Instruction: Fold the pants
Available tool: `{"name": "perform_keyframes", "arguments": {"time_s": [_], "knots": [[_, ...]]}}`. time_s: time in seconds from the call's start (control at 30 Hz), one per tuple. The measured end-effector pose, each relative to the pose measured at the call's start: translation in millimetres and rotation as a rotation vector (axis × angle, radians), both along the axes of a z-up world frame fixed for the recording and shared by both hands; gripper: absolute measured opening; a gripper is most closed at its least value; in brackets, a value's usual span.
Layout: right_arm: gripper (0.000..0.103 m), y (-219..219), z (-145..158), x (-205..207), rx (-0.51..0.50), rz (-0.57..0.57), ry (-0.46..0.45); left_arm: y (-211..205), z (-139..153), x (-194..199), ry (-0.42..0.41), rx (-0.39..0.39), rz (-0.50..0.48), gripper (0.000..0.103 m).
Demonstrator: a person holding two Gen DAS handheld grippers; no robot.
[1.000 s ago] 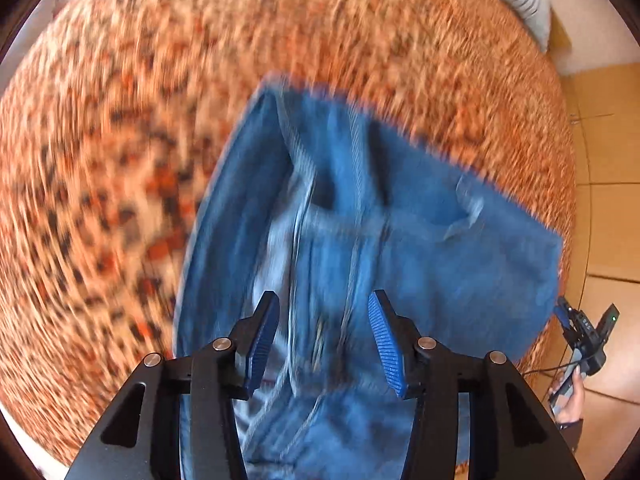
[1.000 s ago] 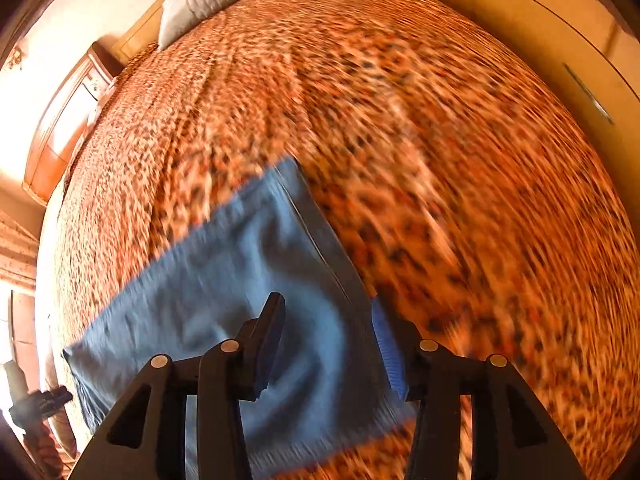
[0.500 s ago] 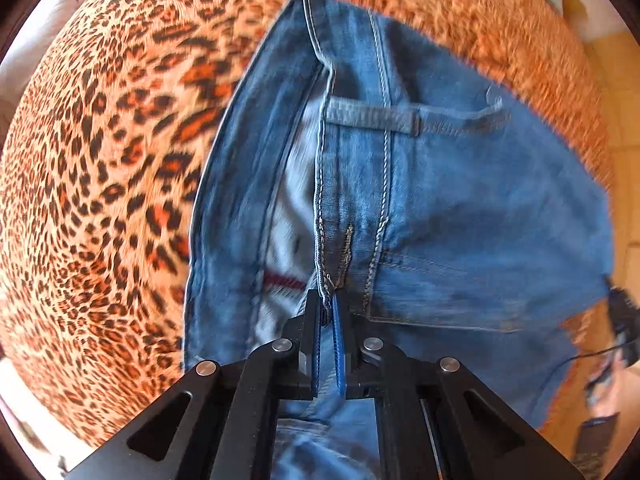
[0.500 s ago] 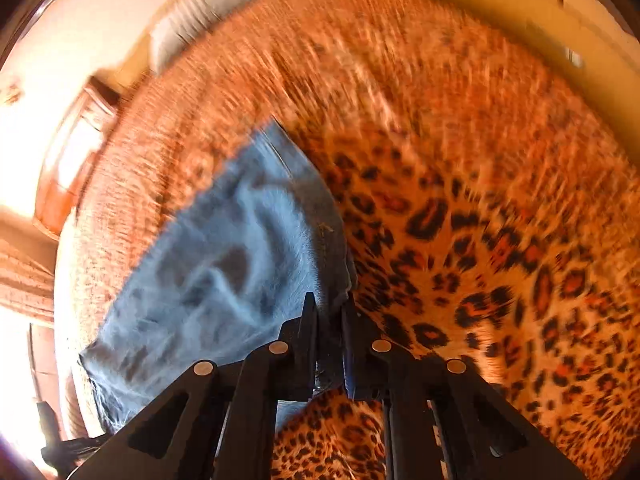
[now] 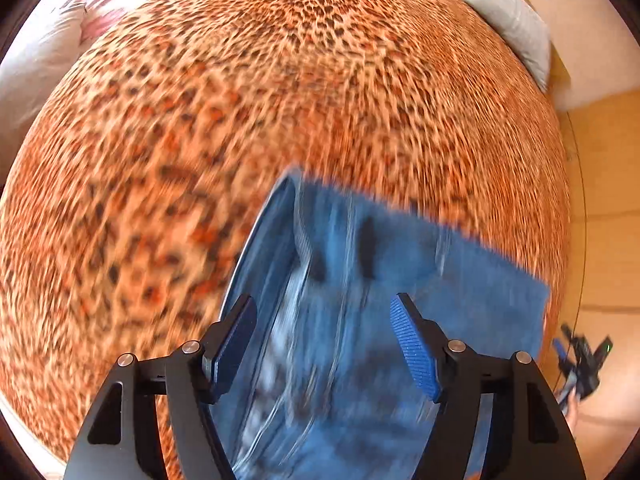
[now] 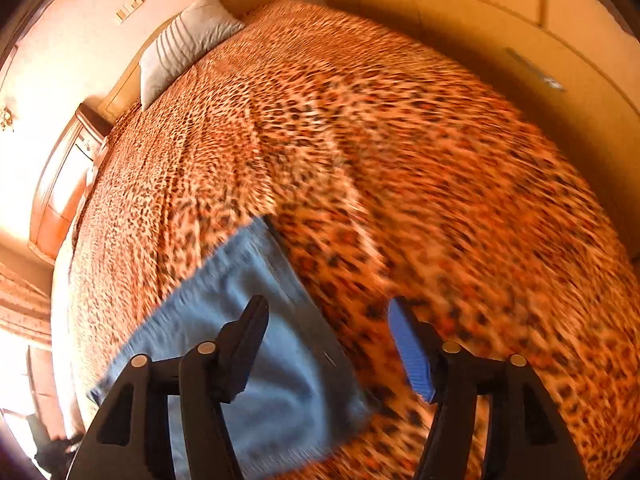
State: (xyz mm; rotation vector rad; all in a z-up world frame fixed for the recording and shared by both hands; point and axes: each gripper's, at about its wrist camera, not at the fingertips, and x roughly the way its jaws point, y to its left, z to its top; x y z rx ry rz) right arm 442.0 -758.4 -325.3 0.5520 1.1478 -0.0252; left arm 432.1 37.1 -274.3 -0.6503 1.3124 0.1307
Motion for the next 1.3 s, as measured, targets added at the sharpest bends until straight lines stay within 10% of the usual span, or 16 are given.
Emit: {"name": "perform_keyframes", "arguments": {"time_s": [0.37, 0.63, 0.73, 0.8, 1.3], "knots": [[0.067, 62, -43, 88, -0.025, 0.107, 0.041, 36, -56, 76, 0.126, -0.166, 0.193, 0.069], [0.079, 100, -55, 112, -0.141, 0.239, 0.067, 24, -72, 79, 0.262, -0.056, 0.151, 0.073], [0.059, 117, -56, 117, -0.245, 0.291, 0.09, 17, -67, 86, 0.26, 0.013, 0.129, 0.038], [0.013, 122, -55, 119, -0.237, 0.292, 0.075, 12, -59, 85, 0.238, 0.04, 0.089, 0.014], [0.013, 67, 72, -26, -0.006, 0.164, -0.274, -68, 77, -60, -0.29, 0.196, -0.115, 0.008]]}}
